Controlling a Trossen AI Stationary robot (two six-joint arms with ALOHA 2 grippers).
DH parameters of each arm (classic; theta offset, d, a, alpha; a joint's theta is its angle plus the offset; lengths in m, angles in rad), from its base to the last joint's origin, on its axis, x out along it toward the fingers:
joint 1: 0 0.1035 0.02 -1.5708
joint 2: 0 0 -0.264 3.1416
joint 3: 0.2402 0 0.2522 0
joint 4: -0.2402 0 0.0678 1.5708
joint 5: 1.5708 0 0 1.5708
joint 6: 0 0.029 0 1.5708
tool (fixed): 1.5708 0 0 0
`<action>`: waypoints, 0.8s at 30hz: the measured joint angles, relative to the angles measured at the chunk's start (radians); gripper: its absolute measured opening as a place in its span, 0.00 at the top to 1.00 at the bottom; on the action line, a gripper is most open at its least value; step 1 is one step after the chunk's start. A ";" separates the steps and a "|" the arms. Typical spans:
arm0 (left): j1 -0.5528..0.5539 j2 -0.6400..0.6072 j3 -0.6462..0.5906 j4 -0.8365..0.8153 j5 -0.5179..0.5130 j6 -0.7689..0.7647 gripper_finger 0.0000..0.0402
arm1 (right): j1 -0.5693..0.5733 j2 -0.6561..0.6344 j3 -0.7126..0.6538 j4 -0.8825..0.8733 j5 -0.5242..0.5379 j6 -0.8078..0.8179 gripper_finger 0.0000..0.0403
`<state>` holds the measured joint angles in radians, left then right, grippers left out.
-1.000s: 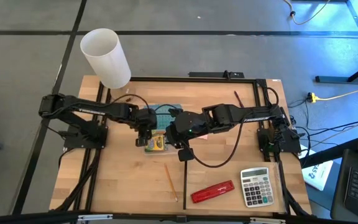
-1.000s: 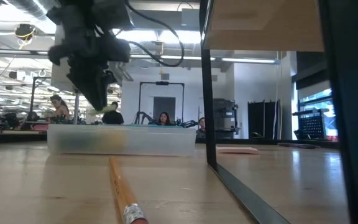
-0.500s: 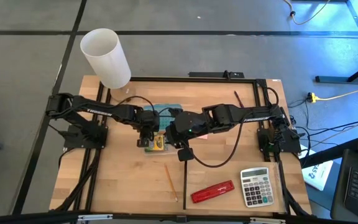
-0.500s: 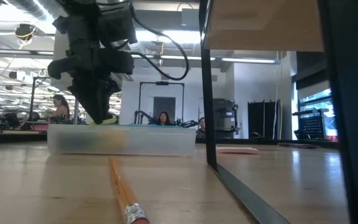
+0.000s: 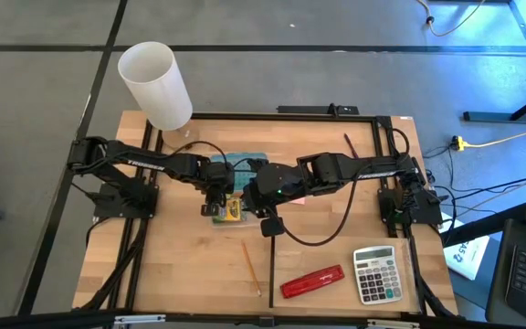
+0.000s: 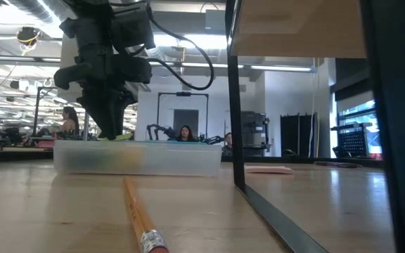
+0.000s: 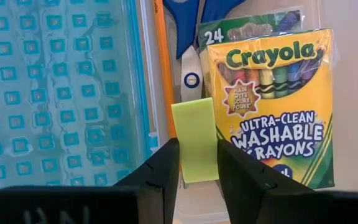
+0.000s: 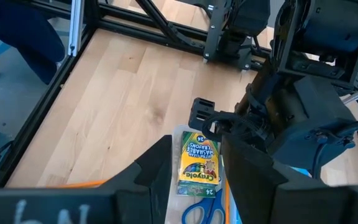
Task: Pack school essentials
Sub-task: Put the yellow eraser into the blue supply box
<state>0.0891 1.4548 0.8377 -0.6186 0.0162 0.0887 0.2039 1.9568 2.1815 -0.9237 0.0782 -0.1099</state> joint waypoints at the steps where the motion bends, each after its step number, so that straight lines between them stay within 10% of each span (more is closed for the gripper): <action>1: 0.000 0.000 0.000 0.000 0.000 0.000 0.76 | 0.000 0.000 0.000 0.000 0.000 0.000 0.65; 24: 0.000 0.000 -0.001 0.000 -0.031 0.021 0.76 | 0.000 0.000 0.000 0.000 0.000 0.000 0.65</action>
<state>0.0887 1.4544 0.8371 -0.6186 -0.0150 0.1094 0.2039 1.9571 2.1815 -0.9234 0.0784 -0.1101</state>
